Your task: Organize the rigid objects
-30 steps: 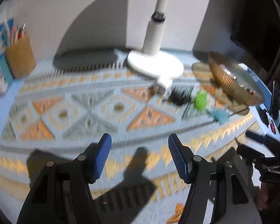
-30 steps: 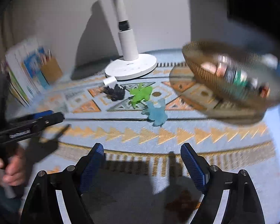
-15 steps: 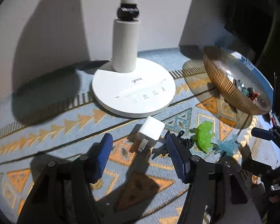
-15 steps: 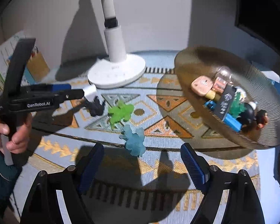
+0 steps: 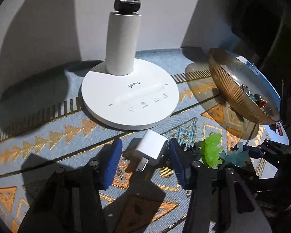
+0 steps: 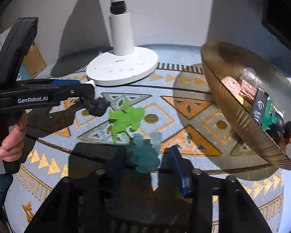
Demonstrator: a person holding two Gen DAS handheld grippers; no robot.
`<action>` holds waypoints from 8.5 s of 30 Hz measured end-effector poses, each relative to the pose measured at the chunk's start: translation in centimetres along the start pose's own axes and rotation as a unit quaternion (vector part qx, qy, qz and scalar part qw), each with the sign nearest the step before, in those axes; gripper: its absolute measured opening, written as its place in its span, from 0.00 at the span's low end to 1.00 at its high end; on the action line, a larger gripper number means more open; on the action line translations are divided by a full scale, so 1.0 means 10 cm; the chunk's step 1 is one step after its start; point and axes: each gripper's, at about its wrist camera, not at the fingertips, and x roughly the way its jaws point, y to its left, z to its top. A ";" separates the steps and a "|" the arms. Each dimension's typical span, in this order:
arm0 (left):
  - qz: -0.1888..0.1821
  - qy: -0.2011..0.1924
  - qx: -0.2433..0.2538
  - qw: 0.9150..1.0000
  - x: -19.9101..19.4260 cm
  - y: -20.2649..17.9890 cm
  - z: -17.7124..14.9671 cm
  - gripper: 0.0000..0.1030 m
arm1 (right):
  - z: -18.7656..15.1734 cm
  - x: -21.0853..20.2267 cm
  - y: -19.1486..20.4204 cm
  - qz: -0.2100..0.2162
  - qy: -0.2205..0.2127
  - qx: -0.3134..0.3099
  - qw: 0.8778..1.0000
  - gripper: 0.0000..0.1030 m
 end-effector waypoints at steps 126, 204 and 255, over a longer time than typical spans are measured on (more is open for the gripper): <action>0.106 -0.100 -0.111 0.983 -1.06 0.13 -0.77 0.58 | 0.22 -0.22 0.02 0.044 0.037 0.087 0.995 0.53; 0.111 -0.197 0.012 0.974 -1.66 -1.36 -0.06 0.68 | 0.50 -1.06 -2.45 -0.131 -0.098 0.254 0.953 0.65; 0.185 -0.140 -0.094 0.968 -1.18 -0.46 -1.31 0.96 | -0.45 -0.69 0.56 -0.055 -0.128 0.022 0.990 0.80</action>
